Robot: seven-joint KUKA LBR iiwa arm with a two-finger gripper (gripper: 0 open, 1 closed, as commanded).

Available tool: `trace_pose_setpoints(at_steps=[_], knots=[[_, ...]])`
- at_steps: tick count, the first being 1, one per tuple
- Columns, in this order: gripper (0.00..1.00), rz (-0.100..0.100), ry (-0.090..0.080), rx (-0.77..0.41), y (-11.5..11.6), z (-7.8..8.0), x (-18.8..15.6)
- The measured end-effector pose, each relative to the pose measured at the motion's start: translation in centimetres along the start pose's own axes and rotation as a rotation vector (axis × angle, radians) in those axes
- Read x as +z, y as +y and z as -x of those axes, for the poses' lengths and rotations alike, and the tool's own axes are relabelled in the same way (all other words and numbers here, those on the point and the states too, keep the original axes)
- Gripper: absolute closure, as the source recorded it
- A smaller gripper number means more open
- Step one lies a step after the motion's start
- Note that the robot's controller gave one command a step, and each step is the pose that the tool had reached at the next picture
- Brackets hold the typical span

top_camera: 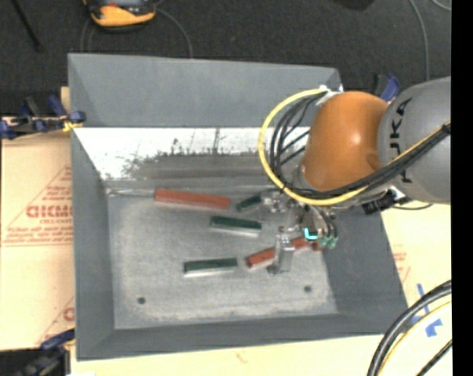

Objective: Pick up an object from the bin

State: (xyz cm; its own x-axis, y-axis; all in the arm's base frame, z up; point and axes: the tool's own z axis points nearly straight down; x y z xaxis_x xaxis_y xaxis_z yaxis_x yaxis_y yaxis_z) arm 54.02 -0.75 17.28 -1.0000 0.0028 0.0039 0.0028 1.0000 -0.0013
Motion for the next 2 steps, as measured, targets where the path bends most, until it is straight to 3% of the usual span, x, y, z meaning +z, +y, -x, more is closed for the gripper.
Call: trace_pose_setpoints(at_steps=[1,2], knots=[[0.00,0.000,-0.008,0.000,0.0,0.2,-0.4],[0.00,0.003,-0.015,0.054,-0.6,-0.3,3.1]])
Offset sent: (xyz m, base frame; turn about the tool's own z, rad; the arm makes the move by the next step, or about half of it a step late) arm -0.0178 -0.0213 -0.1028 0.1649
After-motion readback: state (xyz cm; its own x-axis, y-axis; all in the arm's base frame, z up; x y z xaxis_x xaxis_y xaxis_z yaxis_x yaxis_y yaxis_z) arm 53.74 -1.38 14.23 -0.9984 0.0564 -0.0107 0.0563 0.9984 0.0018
